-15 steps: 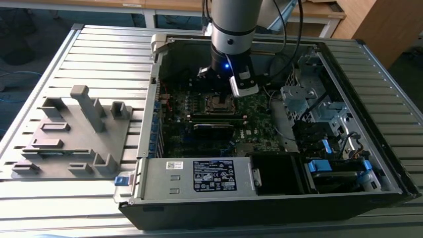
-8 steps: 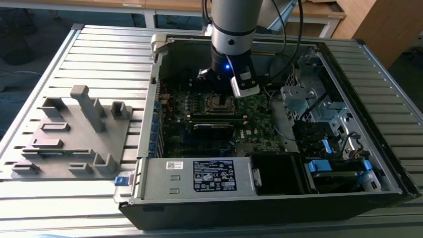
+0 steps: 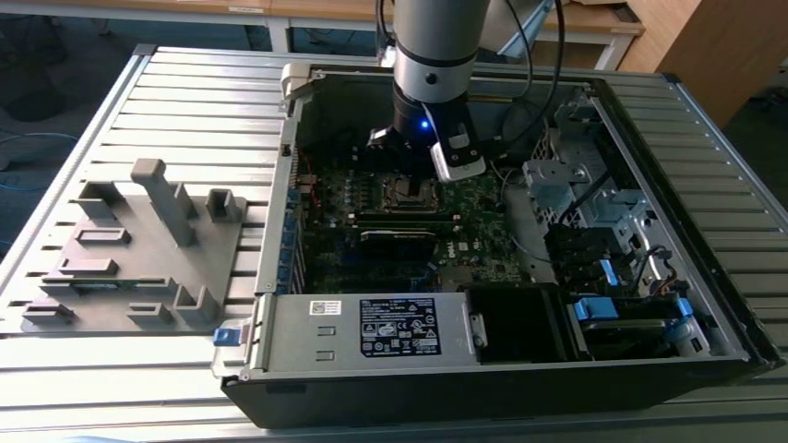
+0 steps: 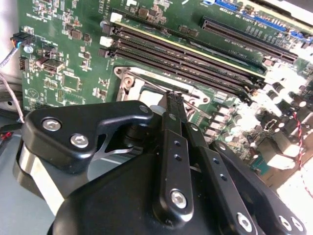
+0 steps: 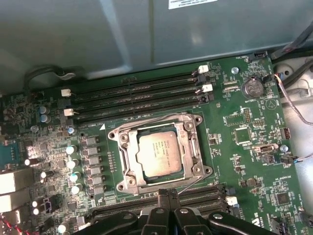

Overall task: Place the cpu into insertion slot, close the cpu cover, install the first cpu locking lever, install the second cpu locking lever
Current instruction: 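Install the second cpu locking lever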

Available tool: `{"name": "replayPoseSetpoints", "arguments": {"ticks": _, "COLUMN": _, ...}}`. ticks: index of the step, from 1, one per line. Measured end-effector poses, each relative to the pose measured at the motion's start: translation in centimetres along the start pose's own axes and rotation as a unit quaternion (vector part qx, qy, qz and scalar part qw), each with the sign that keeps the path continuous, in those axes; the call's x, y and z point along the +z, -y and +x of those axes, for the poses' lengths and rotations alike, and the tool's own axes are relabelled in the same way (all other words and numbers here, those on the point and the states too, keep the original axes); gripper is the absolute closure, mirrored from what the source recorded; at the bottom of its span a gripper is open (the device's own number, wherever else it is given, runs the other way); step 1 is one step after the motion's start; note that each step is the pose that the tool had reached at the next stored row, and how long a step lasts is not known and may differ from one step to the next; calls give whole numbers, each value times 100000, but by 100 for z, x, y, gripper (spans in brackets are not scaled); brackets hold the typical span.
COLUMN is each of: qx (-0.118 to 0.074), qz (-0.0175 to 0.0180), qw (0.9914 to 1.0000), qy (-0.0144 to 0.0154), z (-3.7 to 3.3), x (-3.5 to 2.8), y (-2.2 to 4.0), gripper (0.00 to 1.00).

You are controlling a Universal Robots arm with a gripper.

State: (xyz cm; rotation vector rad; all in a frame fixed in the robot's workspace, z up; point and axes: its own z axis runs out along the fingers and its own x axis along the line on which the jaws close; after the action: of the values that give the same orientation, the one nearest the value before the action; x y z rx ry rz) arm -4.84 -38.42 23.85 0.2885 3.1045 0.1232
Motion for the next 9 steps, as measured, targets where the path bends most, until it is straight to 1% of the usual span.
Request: {"name": "replayPoseSetpoints", "arguments": {"ticks": 9, "qx": -86, "qz": -5, "qw": 100000, "qy": -9, "z": 12, "x": 2, "y": 2, "gripper": 89}}
